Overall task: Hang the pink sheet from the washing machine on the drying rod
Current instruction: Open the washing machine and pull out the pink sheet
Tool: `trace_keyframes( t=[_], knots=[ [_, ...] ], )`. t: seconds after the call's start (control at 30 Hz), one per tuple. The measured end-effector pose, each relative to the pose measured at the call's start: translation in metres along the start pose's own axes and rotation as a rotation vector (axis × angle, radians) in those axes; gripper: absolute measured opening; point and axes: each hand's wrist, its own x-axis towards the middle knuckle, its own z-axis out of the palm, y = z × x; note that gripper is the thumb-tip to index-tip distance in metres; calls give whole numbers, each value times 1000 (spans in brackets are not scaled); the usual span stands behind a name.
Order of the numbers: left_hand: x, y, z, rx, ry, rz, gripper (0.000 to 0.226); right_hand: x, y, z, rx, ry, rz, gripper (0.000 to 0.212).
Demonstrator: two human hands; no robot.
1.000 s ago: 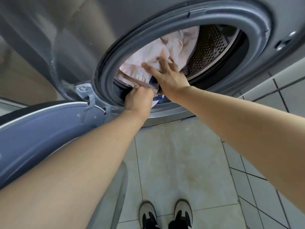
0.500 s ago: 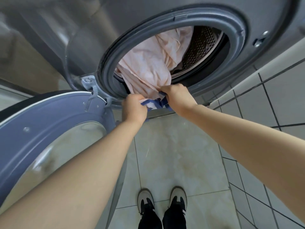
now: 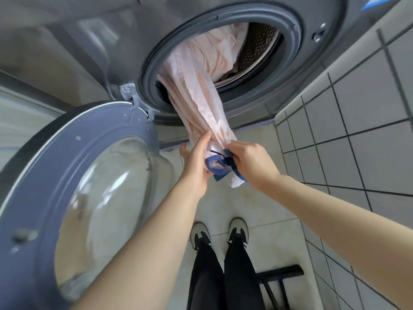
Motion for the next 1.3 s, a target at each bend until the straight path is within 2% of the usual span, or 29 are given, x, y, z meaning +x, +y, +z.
trace_keyframes(
  t=[0.03, 0.07, 0.13, 0.17, 0.2, 0.27, 0.37, 0.43, 0.53, 0.6, 0.67, 0.73, 0.83, 0.93, 1.03, 1.07, 1.1, 1.17, 1.23, 1.3],
  knots=[
    [-1, -1, 0, 67, 14, -34, 103, -6, -2, -1, -37, -10, -58, 19],
    [-7, 1, 1, 127, 41, -47, 97, -11, -4, 0, -70, -31, -117, 18],
    [-15, 4, 5, 166, 126, -20, 49, -19, -6, 5, -103, -96, -206, 18],
    [-20, 6, 6, 168, 171, -5, 31, -22, -8, 5, -74, -121, -221, 13],
    [-23, 8, 6, 167, 211, 11, 23, -26, -9, 3, -10, -147, -200, 20],
    [-24, 14, -1, 193, 279, 64, 23, -33, -15, -9, 210, -173, -63, 30],
    [-29, 22, -15, 271, 281, 109, 43, -38, -15, -27, 446, -89, 321, 27],
    [-33, 23, -23, 301, 293, 149, 50, -32, -8, -32, 464, -7, 507, 18],
    [-45, 24, -35, 325, 327, 160, 47, -18, 9, -26, 373, -48, 711, 20],
    [-57, 24, -40, 292, 319, 147, 32, -10, 19, -14, 326, -117, 768, 27],
    [-68, 22, -44, 270, 302, 133, 29, -4, 27, -1, 335, -194, 797, 38],
    [-78, 20, -48, 273, 281, 143, 29, 3, 35, 17, 410, -248, 864, 46],
    [-92, 17, -48, 281, 267, 133, 10, 16, 38, 38, 511, -315, 927, 49],
    [-102, 13, -51, 300, 246, 102, 13, 29, 38, 49, 706, -294, 1003, 83],
    [-109, 11, -53, 322, 213, 79, 17, 37, 29, 47, 907, -401, 1023, 94],
    [-110, 10, -53, 318, 209, 83, 17, 37, 30, 46, 924, -483, 999, 88],
    [-111, 9, -54, 316, 206, 92, 17, 34, 29, 42, 948, -552, 965, 74],
    [-110, 7, -55, 315, 209, 133, 13, 30, 33, 38, 978, -582, 924, 41],
    [-110, 3, -57, 335, 229, 217, 12, 26, 32, 31, 927, -447, 936, 28],
    [-110, -1, -57, 399, 236, 286, 21, 20, 28, 21, 825, -302, 927, 21]
  ],
)
